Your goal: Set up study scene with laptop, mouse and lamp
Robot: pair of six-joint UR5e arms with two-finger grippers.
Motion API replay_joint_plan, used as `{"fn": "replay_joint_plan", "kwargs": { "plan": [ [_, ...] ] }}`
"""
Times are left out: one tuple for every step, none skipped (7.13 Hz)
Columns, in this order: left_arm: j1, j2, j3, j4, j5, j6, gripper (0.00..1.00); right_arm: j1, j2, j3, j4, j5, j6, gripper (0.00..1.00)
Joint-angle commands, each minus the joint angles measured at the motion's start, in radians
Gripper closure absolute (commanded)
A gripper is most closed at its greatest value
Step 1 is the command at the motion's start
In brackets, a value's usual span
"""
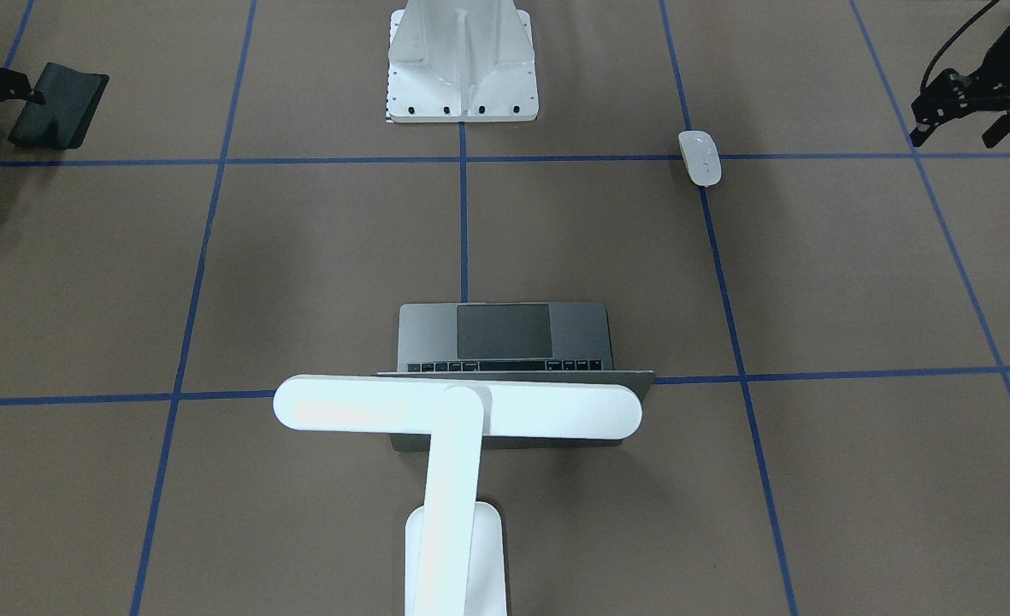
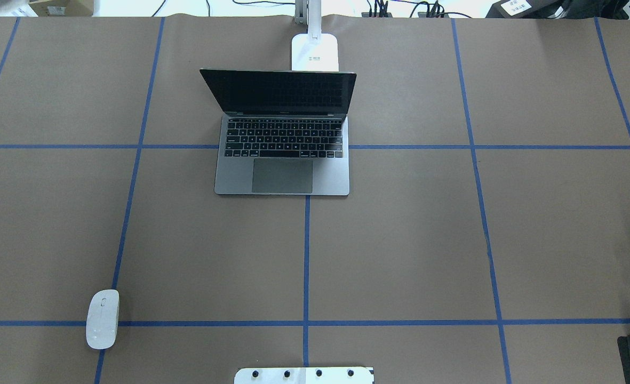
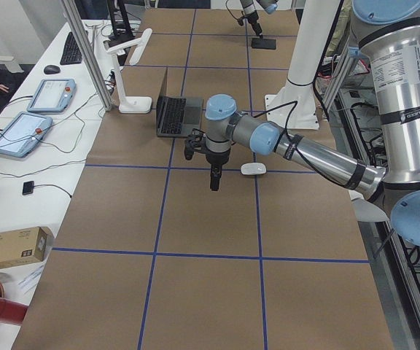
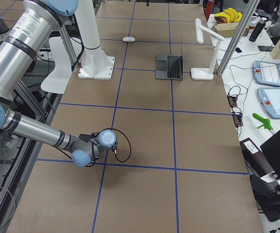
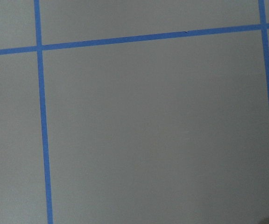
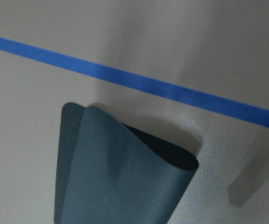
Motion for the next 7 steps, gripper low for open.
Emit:
{"fn": "replay_joint_plan", "kwargs": {
  "plan": [
    [-0.007, 0.000, 0.004, 0.001, -0.010, 0.015, 0.00, -0.015, 0.000, -0.001, 0.010, -0.016, 0.015, 0.00],
    [-0.009, 0.000, 0.004, 0.003, -0.020, 0.017, 0.00, -0.020, 0.000, -0.001, 0.010, -0.026, 0.012, 0.00],
    [-0.009, 0.000, 0.004, 0.003, -0.020, 0.017, 0.00, -0.020, 0.000, -0.001, 0.010, -0.027, 0.012, 0.00],
    [-0.009, 0.000, 0.005, 0.003, -0.020, 0.017, 0.00, -0.021, 0.000, -0.001, 0.010, -0.029, 0.014, 0.00],
    [-0.009, -0.002, 0.004, 0.003, -0.020, 0.017, 0.00, -0.023, 0.000, -0.001, 0.010, -0.032, 0.014, 0.00],
    [-0.009, -0.002, 0.004, 0.004, -0.020, 0.017, 0.00, -0.023, 0.001, -0.001, 0.010, -0.032, 0.015, 0.00],
    [-0.009, -0.002, 0.005, 0.004, -0.020, 0.017, 0.00, -0.024, 0.004, 0.001, 0.010, -0.030, 0.017, 0.00]
  ]
}}
